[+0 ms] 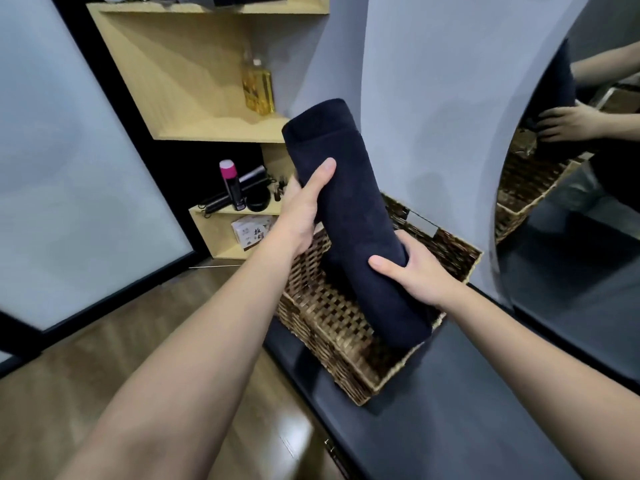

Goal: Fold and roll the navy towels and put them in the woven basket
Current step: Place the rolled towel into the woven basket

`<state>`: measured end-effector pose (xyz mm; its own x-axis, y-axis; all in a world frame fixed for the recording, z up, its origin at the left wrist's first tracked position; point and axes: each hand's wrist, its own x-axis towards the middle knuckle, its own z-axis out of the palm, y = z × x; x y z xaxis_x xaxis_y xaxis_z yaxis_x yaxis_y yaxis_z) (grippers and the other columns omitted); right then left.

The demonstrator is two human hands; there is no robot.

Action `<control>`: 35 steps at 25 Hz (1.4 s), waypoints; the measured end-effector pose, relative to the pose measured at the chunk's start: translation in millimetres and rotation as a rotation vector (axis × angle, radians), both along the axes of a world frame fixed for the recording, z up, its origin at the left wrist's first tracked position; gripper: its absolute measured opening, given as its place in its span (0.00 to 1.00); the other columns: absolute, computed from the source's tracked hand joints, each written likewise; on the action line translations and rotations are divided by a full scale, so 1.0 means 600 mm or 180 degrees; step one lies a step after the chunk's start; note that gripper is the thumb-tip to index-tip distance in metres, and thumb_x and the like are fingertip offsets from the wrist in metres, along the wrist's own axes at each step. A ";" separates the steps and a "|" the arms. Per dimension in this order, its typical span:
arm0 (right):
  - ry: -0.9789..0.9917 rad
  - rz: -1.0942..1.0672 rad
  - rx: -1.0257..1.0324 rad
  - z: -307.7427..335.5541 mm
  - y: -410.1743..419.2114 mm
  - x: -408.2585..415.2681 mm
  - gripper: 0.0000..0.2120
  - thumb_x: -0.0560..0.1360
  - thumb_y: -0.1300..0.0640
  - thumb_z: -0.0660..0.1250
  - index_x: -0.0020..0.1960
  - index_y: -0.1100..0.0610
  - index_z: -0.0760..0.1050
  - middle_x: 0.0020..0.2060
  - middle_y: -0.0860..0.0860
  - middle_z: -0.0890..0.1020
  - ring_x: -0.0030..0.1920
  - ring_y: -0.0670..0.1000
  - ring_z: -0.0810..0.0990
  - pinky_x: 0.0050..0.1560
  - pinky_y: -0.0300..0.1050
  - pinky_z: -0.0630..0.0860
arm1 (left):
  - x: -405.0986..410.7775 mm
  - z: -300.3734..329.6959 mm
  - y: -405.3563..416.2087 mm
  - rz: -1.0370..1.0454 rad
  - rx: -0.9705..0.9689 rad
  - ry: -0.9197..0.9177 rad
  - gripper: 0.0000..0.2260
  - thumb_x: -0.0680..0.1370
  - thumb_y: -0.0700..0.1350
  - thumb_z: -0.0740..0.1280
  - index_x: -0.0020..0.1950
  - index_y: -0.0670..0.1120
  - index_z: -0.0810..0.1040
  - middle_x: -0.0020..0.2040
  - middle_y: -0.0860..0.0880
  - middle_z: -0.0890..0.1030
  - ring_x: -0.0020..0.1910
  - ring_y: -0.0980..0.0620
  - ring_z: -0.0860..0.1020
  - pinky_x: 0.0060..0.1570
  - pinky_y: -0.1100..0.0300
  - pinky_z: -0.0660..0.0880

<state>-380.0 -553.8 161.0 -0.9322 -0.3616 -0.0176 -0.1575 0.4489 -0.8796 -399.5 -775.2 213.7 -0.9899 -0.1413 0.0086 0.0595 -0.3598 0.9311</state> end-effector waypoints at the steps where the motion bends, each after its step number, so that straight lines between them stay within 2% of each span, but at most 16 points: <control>1: 0.0030 0.0001 0.0093 -0.007 -0.008 -0.017 0.22 0.71 0.40 0.76 0.59 0.47 0.74 0.52 0.39 0.82 0.50 0.34 0.79 0.47 0.34 0.73 | -0.010 0.000 -0.003 0.0024 0.0022 0.0034 0.19 0.74 0.52 0.73 0.63 0.50 0.78 0.58 0.50 0.85 0.59 0.51 0.83 0.59 0.53 0.79; 3: 0.0058 0.0002 0.0229 -0.028 -0.020 -0.040 0.24 0.71 0.39 0.75 0.61 0.47 0.73 0.54 0.38 0.81 0.52 0.34 0.79 0.50 0.35 0.73 | -0.026 -0.015 -0.005 0.0051 0.0058 0.0033 0.14 0.73 0.50 0.73 0.58 0.51 0.80 0.56 0.52 0.86 0.58 0.52 0.83 0.59 0.54 0.79; 5: -0.0023 0.0013 0.0271 -0.056 -0.025 -0.047 0.27 0.69 0.36 0.74 0.62 0.47 0.73 0.54 0.38 0.81 0.54 0.35 0.78 0.53 0.35 0.73 | -0.039 -0.057 -0.006 0.0250 0.0223 -0.0219 0.14 0.73 0.49 0.74 0.58 0.52 0.80 0.55 0.53 0.86 0.57 0.54 0.83 0.61 0.54 0.79; 7: -0.0173 0.0030 0.0484 -0.091 -0.023 -0.053 0.27 0.67 0.33 0.72 0.60 0.46 0.74 0.53 0.38 0.81 0.54 0.36 0.79 0.55 0.38 0.73 | -0.049 -0.116 -0.007 0.0438 0.0298 -0.0609 0.17 0.75 0.49 0.75 0.62 0.52 0.79 0.56 0.54 0.85 0.58 0.55 0.83 0.64 0.53 0.77; 9: -0.0493 0.0119 0.0692 -0.127 -0.015 -0.057 0.27 0.66 0.32 0.73 0.58 0.45 0.74 0.53 0.39 0.82 0.54 0.36 0.80 0.58 0.42 0.75 | -0.047 -0.178 -0.002 0.0462 0.0222 -0.1000 0.23 0.75 0.52 0.75 0.68 0.52 0.76 0.61 0.54 0.83 0.61 0.55 0.81 0.67 0.52 0.75; 13: -0.0997 0.0127 0.0862 -0.192 -0.003 -0.061 0.34 0.63 0.26 0.71 0.60 0.47 0.76 0.56 0.40 0.83 0.56 0.37 0.80 0.65 0.46 0.75 | -0.042 -0.257 0.015 0.0595 0.0427 -0.1713 0.29 0.75 0.56 0.74 0.74 0.53 0.71 0.65 0.53 0.81 0.61 0.53 0.80 0.63 0.54 0.76; 16: -0.1329 0.0083 0.1024 -0.222 0.000 -0.071 0.33 0.65 0.27 0.71 0.60 0.47 0.76 0.57 0.41 0.83 0.58 0.40 0.80 0.66 0.48 0.75 | -0.047 -0.288 0.029 0.0688 0.0329 -0.1942 0.34 0.74 0.58 0.75 0.77 0.54 0.67 0.66 0.54 0.79 0.62 0.53 0.79 0.67 0.52 0.75; 19: -0.1626 0.0038 0.1110 -0.236 0.003 -0.076 0.26 0.72 0.34 0.71 0.63 0.49 0.76 0.59 0.43 0.81 0.60 0.44 0.79 0.65 0.44 0.73 | -0.056 -0.307 0.047 0.0767 0.0213 -0.2292 0.37 0.72 0.60 0.76 0.77 0.53 0.65 0.69 0.52 0.77 0.64 0.50 0.78 0.67 0.50 0.74; 20: -0.1682 0.0030 0.1166 -0.244 0.004 -0.077 0.27 0.73 0.35 0.71 0.65 0.50 0.75 0.60 0.44 0.81 0.61 0.45 0.79 0.65 0.42 0.72 | -0.059 -0.315 0.048 0.0736 0.0153 -0.2501 0.39 0.71 0.62 0.75 0.77 0.51 0.64 0.69 0.50 0.77 0.65 0.47 0.77 0.66 0.49 0.74; 23: -0.1766 0.0028 0.1467 -0.272 0.002 -0.085 0.42 0.68 0.25 0.67 0.70 0.54 0.72 0.65 0.48 0.79 0.64 0.49 0.77 0.67 0.45 0.71 | -0.076 -0.354 0.044 0.0579 -0.0005 -0.3139 0.44 0.69 0.69 0.72 0.77 0.46 0.64 0.71 0.46 0.74 0.67 0.40 0.75 0.67 0.45 0.73; 25: -0.1820 0.0014 0.1652 -0.289 0.000 -0.093 0.50 0.63 0.20 0.64 0.72 0.54 0.70 0.69 0.51 0.76 0.66 0.52 0.76 0.69 0.49 0.70 | -0.093 -0.382 0.042 0.0436 -0.0125 -0.3422 0.43 0.70 0.71 0.69 0.76 0.46 0.65 0.71 0.44 0.74 0.66 0.38 0.75 0.65 0.39 0.74; 29: -0.1866 0.0044 0.1938 -0.321 -0.013 -0.100 0.46 0.73 0.29 0.65 0.78 0.59 0.60 0.75 0.56 0.69 0.73 0.57 0.69 0.72 0.49 0.66 | -0.118 -0.407 0.041 0.0345 -0.0506 -0.3922 0.34 0.79 0.66 0.62 0.78 0.45 0.64 0.72 0.43 0.72 0.67 0.35 0.73 0.60 0.35 0.77; 32: -0.1859 0.0173 0.2078 -0.348 -0.018 -0.106 0.45 0.74 0.30 0.66 0.78 0.58 0.59 0.75 0.57 0.68 0.74 0.57 0.68 0.72 0.50 0.66 | -0.122 -0.424 0.033 0.0236 -0.0608 -0.4182 0.25 0.83 0.61 0.57 0.74 0.47 0.69 0.69 0.42 0.74 0.63 0.35 0.75 0.50 0.36 0.81; 34: -0.1933 0.0232 0.2136 -0.351 -0.014 -0.116 0.45 0.74 0.31 0.65 0.79 0.57 0.58 0.77 0.56 0.66 0.75 0.57 0.66 0.74 0.50 0.63 | -0.131 -0.432 0.033 0.0279 -0.0626 -0.4215 0.23 0.83 0.60 0.57 0.73 0.47 0.70 0.67 0.43 0.74 0.59 0.37 0.75 0.50 0.36 0.81; 35: -0.1971 0.0259 0.2153 -0.351 -0.013 -0.119 0.45 0.74 0.30 0.65 0.79 0.57 0.59 0.77 0.56 0.66 0.75 0.57 0.66 0.74 0.50 0.63 | -0.134 -0.432 0.035 0.0362 -0.0690 -0.4202 0.24 0.83 0.59 0.57 0.73 0.45 0.69 0.66 0.43 0.74 0.58 0.38 0.74 0.53 0.36 0.80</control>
<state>-451.3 -561.5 -49.4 -0.6579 -0.1566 -0.7367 0.2002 0.9066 -0.3715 -479.6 -754.1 -45.7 -0.2580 -0.3402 -0.9043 -0.9015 -0.2519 0.3520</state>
